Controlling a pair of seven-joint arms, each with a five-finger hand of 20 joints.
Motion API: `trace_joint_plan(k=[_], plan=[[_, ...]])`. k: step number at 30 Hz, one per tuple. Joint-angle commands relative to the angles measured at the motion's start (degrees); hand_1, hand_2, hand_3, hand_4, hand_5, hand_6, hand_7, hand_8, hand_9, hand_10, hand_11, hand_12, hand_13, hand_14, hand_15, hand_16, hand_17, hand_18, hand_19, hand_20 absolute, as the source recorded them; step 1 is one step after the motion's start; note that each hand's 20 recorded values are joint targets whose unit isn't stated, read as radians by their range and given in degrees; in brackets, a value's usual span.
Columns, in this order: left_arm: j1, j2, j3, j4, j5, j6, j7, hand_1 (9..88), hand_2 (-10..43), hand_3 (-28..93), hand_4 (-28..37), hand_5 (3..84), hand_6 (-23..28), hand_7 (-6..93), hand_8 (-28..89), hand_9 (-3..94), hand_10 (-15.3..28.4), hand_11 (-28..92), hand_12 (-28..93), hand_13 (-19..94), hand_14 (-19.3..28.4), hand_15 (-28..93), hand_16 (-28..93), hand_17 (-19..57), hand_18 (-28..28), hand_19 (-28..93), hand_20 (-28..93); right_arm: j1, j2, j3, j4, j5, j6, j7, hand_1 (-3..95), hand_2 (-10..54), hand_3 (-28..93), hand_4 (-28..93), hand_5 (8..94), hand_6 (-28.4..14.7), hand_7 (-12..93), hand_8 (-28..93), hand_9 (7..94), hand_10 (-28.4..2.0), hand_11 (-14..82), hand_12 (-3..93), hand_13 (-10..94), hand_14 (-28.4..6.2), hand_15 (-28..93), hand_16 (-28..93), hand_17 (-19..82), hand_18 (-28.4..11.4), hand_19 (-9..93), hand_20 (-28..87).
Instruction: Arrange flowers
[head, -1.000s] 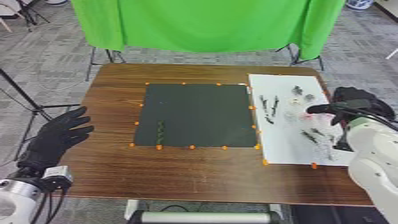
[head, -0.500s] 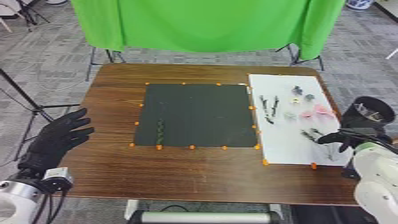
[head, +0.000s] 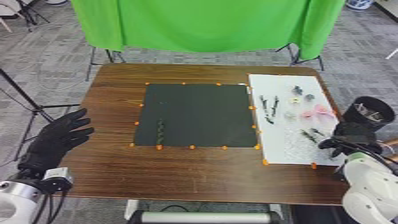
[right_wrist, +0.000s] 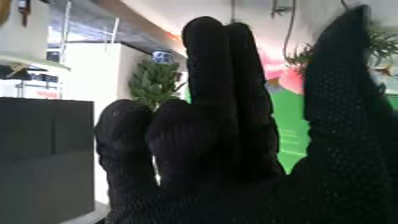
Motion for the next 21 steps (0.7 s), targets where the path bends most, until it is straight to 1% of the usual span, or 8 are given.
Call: trace_joint_plan(k=[1, 5, 7, 10, 11, 13, 16, 21], plan=[[0.9, -0.58, -0.03, -0.21, -0.26, 0.40, -0.37, 25.2, 1.5, 70, -26.7, 30.6, 4.2, 19.1, -11, 26.9, 13.0, 22, 14, 23, 17.1, 34, -2, -9.3, 22.9, 46, 6, -0.5, 0.6, 0.0, 2.1, 0.4, 2.8, -3.2, 45.4, -9.5, 80, -28, 73.3, 1.1, 45, 6, 89.1, -5.9, 24.2, 36.9, 75, -5.2, 82, 33, 47, -20.4, 93, 44], [1.3, -0.67, -0.23, -0.38, -0.29, 0.47, -0.16, 25.3, 1.5, 70, -26.7, 30.7, 4.2, 19.1, -11, 26.9, 13.0, 22, 14, 23, 17.1, 34, -2, -9.3, 22.9, 46, 6, -1.7, 0.8, 0.8, 2.3, 1.5, 5.8, -5.5, 45.8, -9.5, 80, -28, 73.7, 1.0, 45, 7, 89.2, -6.0, 24.1, 37.6, 75, -5.2, 82, 33, 47, -20.3, 93, 44], [1.6, -0.71, -0.33, -0.48, -0.37, 0.74, -0.04, 25.3, 1.5, 70, -26.8, 30.7, 4.3, 19.1, -11, 26.9, 13.0, 22, 14, 23, 17.1, 34, -2, -9.3, 22.9, 46, 6, -2.3, 0.7, 1.6, 2.5, 2.1, 8.5, -7.7, 45.0, -9.5, 84, -28, 74.0, 0.5, 46, 10, 88.9, -5.9, 27.0, 41.4, 76, -5.2, 82, 34, 47, -20.4, 93, 45], [1.7, -0.70, -0.44, -0.54, -0.47, 0.89, 0.04, 25.3, 1.4, 71, -26.7, 30.7, 4.3, 18.8, -11, 26.9, 13.0, 22, 14, 23, 17.2, 34, -2, -9.3, 22.9, 46, 6, -2.5, 0.8, 1.9, 2.3, 2.8, 12.1, -8.7, 43.9, -9.5, 86, -27, 73.6, 0.3, 47, 12, 87.9, -6.1, 30.4, 42.9, 75, -5.3, 82, 34, 47, -20.6, 93, 45], [1.6, -0.68, -0.42, -0.51, -0.45, 0.87, 0.05, 25.2, 1.4, 71, -26.8, 30.7, 4.3, 18.8, -11, 26.9, 13.0, 22, 14, 23, 17.2, 34, -2, -9.3, 22.9, 46, 6, -2.2, 1.1, 1.6, 2.0, 3.1, 13.0, -8.0, 42.4, -8.4, 87, -25, 72.4, 0.3, 49, 14, 85.7, -7.2, 36.2, 43.0, 75, -5.5, 82, 35, 46, -20.8, 93, 46], [1.7, -0.68, -0.48, -0.61, -0.50, 0.98, 0.04, 25.2, 1.4, 71, -26.9, 30.7, 4.3, 18.9, -11, 26.9, 13.0, 22, 14, 23, 17.1, 34, -2, -9.4, 22.9, 46, 6, -2.1, 1.0, 1.9, 1.5, 3.5, 13.8, -8.9, 36.4, -4.6, 88, -15, 67.5, -0.6, 58, 20, 80.4, -10.0, 51.7, 42.8, 75, -6.6, 85, 36, 46, -21.6, 93, 50], [1.4, -0.59, -0.36, -0.49, -0.49, 0.87, 0.06, 25.2, 1.4, 71, -27.0, 30.7, 4.3, 18.9, -11, 26.9, 13.1, 22, 14, 23, 17.1, 34, -2, -9.3, 22.9, 46, 6, -1.7, 0.8, 2.0, 0.5, 3.3, 14.9, -9.0, 31.1, -1.9, 91, -9, 66.1, -1.2, 62, 24, 80.3, -10.5, 54.5, 43.1, 75, -7.1, 87, 35, 46, -21.9, 93, 52], [2.0, -0.74, -0.91, -0.71, -0.51, 1.10, 0.07, 25.2, 1.4, 71, -26.9, 30.7, 4.3, 18.9, -11, 26.9, 13.1, 22, 14, 23, 17.2, 34, -2, -9.3, 22.9, 46, 6, 3.1, 0.5, -1.2, -2.1, 3.4, 15.8, -8.5, 28.4, -1.7, 93, -4, 68.1, -1.2, 62, 25, 83.1, -10.1, 54.5, 42.4, 77, -6.5, 88, 35, 49, -21.9, 93, 55]])
